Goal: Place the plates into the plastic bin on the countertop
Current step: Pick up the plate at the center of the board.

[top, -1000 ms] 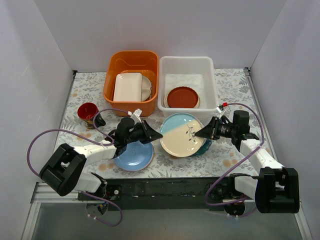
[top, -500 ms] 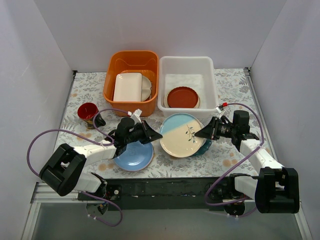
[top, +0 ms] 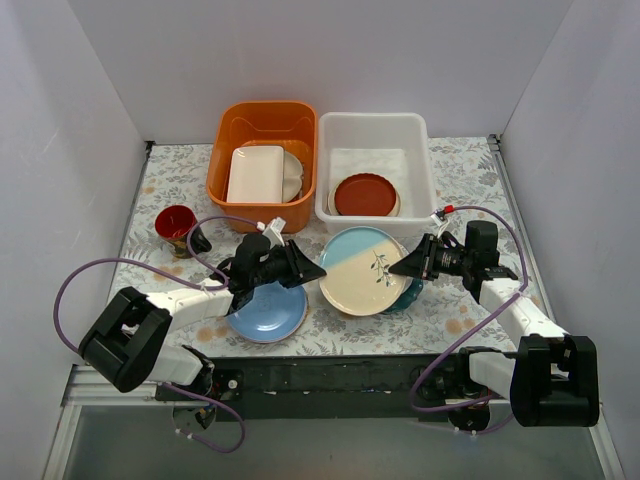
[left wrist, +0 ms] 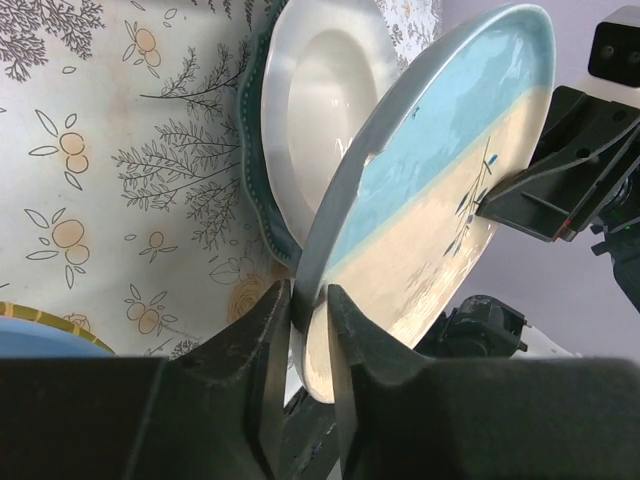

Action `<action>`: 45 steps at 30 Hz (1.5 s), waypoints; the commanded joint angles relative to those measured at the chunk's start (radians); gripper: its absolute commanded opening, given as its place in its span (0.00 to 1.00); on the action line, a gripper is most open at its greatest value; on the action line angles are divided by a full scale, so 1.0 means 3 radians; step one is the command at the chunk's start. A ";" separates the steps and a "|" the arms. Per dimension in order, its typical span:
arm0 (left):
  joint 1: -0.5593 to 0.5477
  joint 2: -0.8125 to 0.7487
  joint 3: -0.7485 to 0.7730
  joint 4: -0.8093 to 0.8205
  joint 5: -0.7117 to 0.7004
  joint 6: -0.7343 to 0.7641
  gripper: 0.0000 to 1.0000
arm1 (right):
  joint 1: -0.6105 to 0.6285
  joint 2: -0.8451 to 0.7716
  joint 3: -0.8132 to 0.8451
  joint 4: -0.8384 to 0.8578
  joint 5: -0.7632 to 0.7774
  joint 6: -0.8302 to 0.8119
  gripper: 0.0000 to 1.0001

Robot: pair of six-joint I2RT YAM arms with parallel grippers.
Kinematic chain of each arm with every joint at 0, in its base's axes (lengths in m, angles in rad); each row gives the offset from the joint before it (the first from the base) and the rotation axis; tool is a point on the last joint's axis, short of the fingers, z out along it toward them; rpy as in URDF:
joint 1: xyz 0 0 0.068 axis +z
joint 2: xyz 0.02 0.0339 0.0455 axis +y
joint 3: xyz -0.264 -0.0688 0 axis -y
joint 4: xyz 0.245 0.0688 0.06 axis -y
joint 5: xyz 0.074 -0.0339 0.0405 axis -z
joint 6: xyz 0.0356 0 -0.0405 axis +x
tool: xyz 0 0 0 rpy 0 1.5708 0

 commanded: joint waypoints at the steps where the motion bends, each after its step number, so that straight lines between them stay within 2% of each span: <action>1: -0.0020 -0.0120 0.0215 0.0195 0.0135 0.0007 0.24 | 0.0033 -0.0065 0.0055 0.0162 -0.0060 -0.0090 0.01; 8: -0.0020 -0.0105 0.0225 0.0160 0.0135 0.0027 0.51 | 0.0033 -0.0070 0.0081 0.0167 -0.0080 -0.0069 0.01; 9: -0.0020 -0.0105 0.0230 0.0155 0.0140 0.0032 0.61 | 0.0033 -0.0076 0.0086 0.0172 -0.0090 -0.0069 0.01; 11: -0.0020 -0.0105 0.0230 0.0134 0.0130 0.0037 0.69 | 0.0028 -0.0081 0.0091 0.0172 -0.0085 -0.0069 0.01; 12: -0.0020 -0.0105 0.0240 0.0124 0.0130 0.0043 0.78 | 0.0033 -0.0081 0.0086 0.0177 -0.0085 -0.0069 0.01; 15: -0.0020 -0.0110 0.0251 0.0078 0.0110 0.0058 0.91 | 0.0033 -0.0076 0.0096 0.0183 -0.0090 -0.0059 0.01; 17: -0.0020 -0.0120 0.0256 0.0047 0.0084 0.0073 0.96 | 0.0028 -0.0076 0.0096 0.0188 -0.0095 -0.0059 0.01; 34: -0.0020 -0.0181 0.0271 -0.0060 -0.0003 0.0109 0.98 | 0.0028 -0.0086 0.0142 0.0157 -0.0100 -0.0044 0.01; 45: -0.0020 -0.0309 0.0435 -0.0510 -0.0212 0.0364 0.98 | 0.0033 -0.0086 0.0398 -0.0037 -0.0054 -0.0100 0.01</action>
